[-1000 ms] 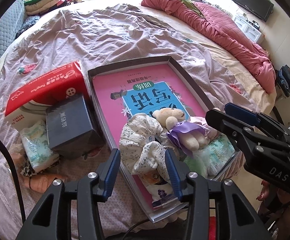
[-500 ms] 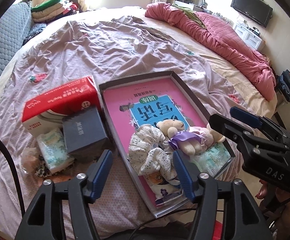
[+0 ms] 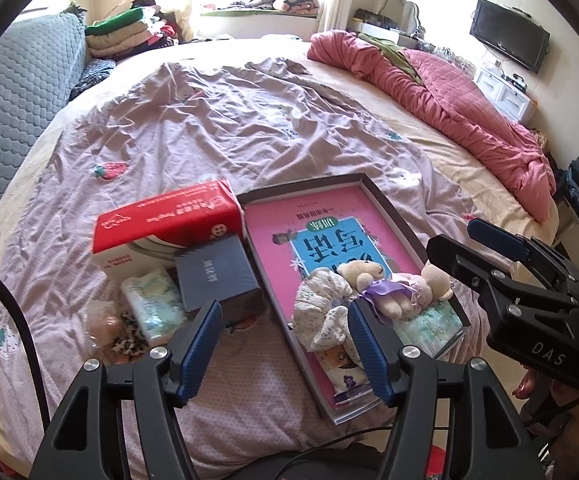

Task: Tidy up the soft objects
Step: 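Move both open grippers from the tray toward the remaining pile beside it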

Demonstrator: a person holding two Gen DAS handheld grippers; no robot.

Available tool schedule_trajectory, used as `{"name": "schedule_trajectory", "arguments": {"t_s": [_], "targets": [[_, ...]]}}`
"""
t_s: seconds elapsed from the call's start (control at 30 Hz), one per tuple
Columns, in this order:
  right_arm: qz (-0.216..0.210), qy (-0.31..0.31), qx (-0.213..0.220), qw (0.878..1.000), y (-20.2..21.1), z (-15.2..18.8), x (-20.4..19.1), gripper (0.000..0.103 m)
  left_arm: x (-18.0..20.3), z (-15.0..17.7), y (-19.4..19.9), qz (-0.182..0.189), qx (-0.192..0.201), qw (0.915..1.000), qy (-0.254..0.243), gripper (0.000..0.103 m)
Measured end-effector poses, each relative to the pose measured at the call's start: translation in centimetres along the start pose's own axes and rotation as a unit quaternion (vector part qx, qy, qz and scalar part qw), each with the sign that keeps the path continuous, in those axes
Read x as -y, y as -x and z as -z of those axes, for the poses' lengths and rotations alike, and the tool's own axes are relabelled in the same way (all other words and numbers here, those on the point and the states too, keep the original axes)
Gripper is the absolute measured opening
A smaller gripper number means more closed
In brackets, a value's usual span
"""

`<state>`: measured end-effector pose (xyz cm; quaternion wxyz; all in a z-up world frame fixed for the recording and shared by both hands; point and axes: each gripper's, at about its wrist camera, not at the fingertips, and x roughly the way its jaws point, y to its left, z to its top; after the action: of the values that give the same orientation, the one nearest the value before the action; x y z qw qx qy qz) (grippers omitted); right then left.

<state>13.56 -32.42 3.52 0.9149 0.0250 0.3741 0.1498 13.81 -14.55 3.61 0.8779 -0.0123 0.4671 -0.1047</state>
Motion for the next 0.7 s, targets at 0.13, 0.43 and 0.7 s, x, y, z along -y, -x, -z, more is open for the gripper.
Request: {"name": "schedule_trajectory", "arguments": {"t_s": [0.13, 0.43, 0.7], "targets": [[-0.003, 0.013, 0.003, 1.000, 0.3, -0.3, -1.1, 0.076, -0.7, 0.1, 0.8, -0.007, 0.007, 0.9999, 0.004, 0.065], [-0.009, 0.040, 0.008, 0.999, 0.9, -0.7, -4.0, 0.076, -2.8, 0.7, 2.6, -0.023, 0.020, 0.9993, 0.020, 0.066], [-0.016, 0.064, 0.010, 0.998, 0.9, -0.8, -6.6, 0.076, -5.5, 1.5, 3.9, -0.036, 0.028, 0.9982, 0.040, 0.067]]}}
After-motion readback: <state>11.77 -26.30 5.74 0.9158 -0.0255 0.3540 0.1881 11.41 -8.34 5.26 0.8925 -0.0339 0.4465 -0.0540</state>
